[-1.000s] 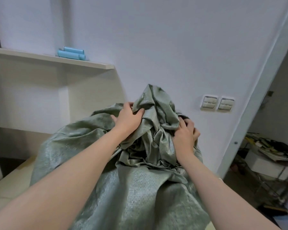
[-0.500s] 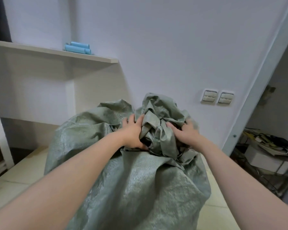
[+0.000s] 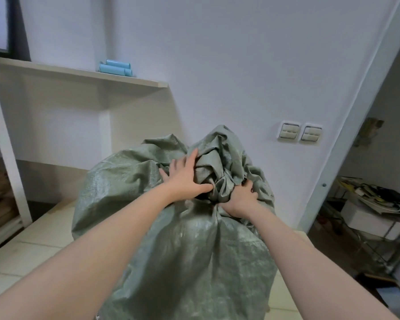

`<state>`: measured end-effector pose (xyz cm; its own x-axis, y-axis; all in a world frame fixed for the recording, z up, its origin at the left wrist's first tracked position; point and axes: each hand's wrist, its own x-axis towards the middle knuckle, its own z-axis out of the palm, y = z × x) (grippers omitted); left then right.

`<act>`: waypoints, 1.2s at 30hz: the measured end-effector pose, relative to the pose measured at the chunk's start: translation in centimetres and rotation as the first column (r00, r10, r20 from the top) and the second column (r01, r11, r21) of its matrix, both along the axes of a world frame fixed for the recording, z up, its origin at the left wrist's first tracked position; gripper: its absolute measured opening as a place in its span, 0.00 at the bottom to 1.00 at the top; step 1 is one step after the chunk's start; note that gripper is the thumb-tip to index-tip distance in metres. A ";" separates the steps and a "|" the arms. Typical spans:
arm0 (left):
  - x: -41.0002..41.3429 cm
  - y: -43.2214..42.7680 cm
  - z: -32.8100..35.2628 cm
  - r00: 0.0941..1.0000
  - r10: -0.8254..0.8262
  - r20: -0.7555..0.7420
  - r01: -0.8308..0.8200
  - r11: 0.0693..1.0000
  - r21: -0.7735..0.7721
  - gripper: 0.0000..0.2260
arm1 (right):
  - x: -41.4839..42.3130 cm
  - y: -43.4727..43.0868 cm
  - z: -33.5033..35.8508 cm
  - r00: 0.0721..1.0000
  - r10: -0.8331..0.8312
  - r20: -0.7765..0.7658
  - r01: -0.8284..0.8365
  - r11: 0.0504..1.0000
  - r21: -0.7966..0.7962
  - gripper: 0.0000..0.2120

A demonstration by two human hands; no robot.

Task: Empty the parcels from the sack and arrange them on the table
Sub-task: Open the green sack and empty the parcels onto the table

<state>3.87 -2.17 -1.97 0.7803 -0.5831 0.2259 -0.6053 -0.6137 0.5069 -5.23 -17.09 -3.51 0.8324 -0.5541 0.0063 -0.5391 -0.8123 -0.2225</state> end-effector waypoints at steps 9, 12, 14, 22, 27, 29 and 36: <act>3.4 9.1 -2.2 0.764 0.641 0.070 -0.635 0.729 0.257 0.54 | 0.0 0.2 -0.8 0.969 -0.108 0.222 0.114 0.993 -0.016 0.16; 3.9 10.5 -3.5 0.743 0.669 0.016 -0.637 0.700 0.323 0.40 | 0.1 0.3 -1.2 0.921 -0.220 0.322 0.205 0.975 0.079 0.15; 4.1 10.2 -3.2 0.737 0.671 -0.084 -0.642 0.733 0.224 0.23 | 0.3 0.4 -1.0 0.855 -0.339 0.393 0.274 0.938 0.213 0.16; 4.4 6.0 0.7 0.944 0.242 -0.222 -0.329 0.691 -0.644 0.12 | 3.0 -0.3 2.7 0.545 -0.617 0.568 0.059 0.704 0.708 0.15; 3.5 2.9 3.4 0.979 0.070 -0.193 -0.178 0.758 -0.628 0.25 | 4.1 -1.6 4.8 0.526 -0.612 0.591 0.046 0.714 0.698 0.16; 3.8 2.5 2.6 0.975 0.098 -0.199 -0.178 0.879 -0.443 0.33 | 3.5 -1.6 4.8 0.585 -0.518 0.624 0.112 0.814 0.570 0.15; 5.6 2.6 -3.4 0.980 0.128 -0.156 -0.122 0.991 0.046 0.42 | 3.4 -3.2 1.2 0.753 -0.419 0.508 0.241 0.893 0.380 0.18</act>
